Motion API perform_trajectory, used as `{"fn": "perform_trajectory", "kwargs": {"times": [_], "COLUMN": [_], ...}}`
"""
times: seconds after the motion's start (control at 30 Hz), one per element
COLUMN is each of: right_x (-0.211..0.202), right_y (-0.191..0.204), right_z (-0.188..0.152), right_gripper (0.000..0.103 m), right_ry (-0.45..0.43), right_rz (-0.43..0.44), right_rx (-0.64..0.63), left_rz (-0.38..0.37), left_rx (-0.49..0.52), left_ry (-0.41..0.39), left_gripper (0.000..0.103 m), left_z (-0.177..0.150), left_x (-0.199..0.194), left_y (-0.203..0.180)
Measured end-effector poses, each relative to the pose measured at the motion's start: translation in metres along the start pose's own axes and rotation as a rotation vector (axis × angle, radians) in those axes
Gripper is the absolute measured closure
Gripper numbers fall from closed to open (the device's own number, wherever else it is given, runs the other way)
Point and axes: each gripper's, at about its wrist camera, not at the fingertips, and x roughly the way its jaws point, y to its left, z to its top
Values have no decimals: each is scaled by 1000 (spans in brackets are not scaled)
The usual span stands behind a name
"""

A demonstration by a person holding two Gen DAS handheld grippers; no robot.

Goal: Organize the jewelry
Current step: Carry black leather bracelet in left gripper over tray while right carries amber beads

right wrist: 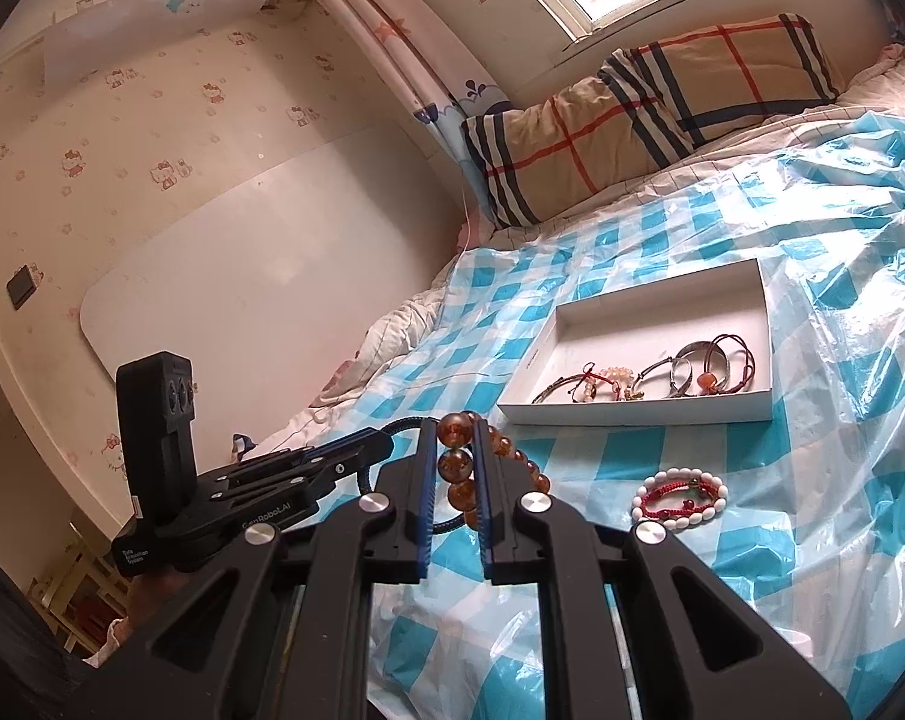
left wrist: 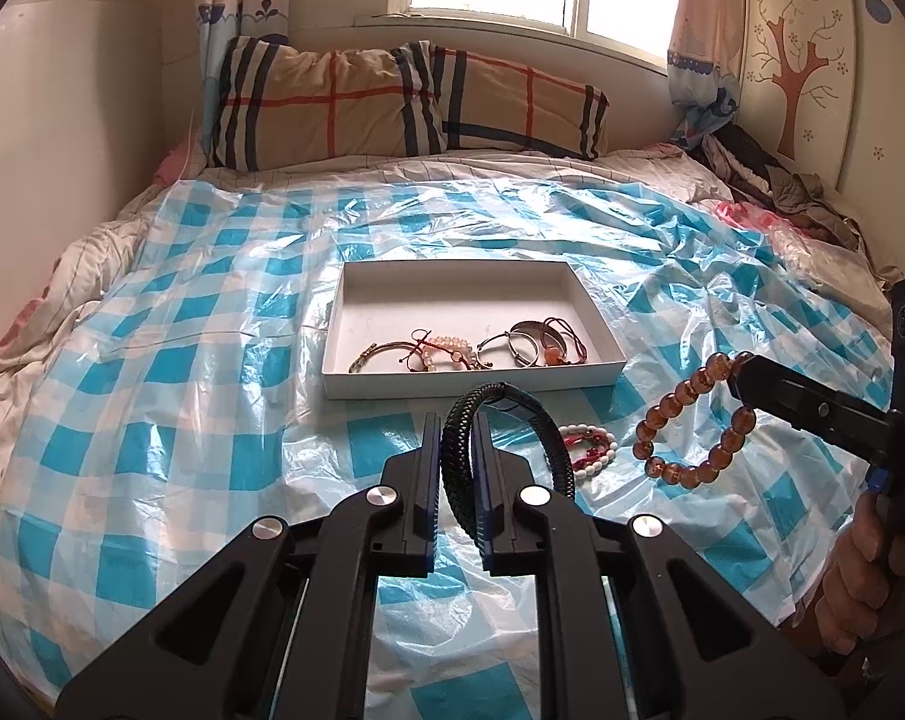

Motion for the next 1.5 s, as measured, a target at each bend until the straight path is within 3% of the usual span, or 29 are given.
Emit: {"fn": "perform_trajectory", "kwargs": {"times": [0.8, 1.5], "right_x": [31, 81], "right_y": [-29, -79], "right_z": [34, 59], "right_gripper": [90, 90], "right_ry": [-46, -64], "right_rz": [-29, -103], "right_rx": [-33, -44], "left_rz": [-13, -52], "left_rx": [-3, -77], "left_ry": [-56, -60], "left_gripper": [94, 94], "left_z": [30, 58], "left_x": [38, 112], "left_y": [-3, 11]}}
